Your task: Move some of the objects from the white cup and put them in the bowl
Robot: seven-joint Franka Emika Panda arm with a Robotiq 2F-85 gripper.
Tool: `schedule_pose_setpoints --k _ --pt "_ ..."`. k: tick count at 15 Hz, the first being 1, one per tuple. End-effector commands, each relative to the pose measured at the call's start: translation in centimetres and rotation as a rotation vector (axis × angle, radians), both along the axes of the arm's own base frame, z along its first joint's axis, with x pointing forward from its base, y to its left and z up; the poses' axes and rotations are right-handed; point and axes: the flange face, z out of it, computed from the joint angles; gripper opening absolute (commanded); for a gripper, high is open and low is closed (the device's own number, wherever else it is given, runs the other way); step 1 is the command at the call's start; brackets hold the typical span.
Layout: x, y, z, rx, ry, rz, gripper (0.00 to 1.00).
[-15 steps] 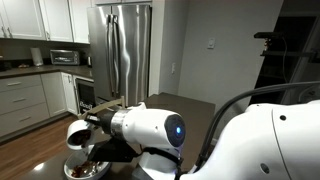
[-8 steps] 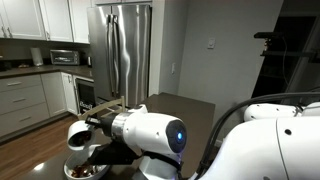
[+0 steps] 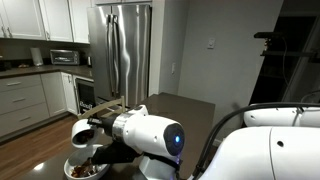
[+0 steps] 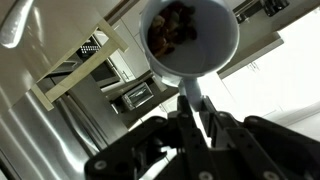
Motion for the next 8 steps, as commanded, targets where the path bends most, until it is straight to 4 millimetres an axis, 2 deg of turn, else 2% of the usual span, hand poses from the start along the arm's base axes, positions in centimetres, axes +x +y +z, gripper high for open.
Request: schedule_pose_setpoints --k 1,8 --pt "0.78 -0.92 0.42 -0.013 -0.035 -0.022 0.06" --pt "0.97 -1.42 0.18 -0.035 -0.05 -0.034 0.06"
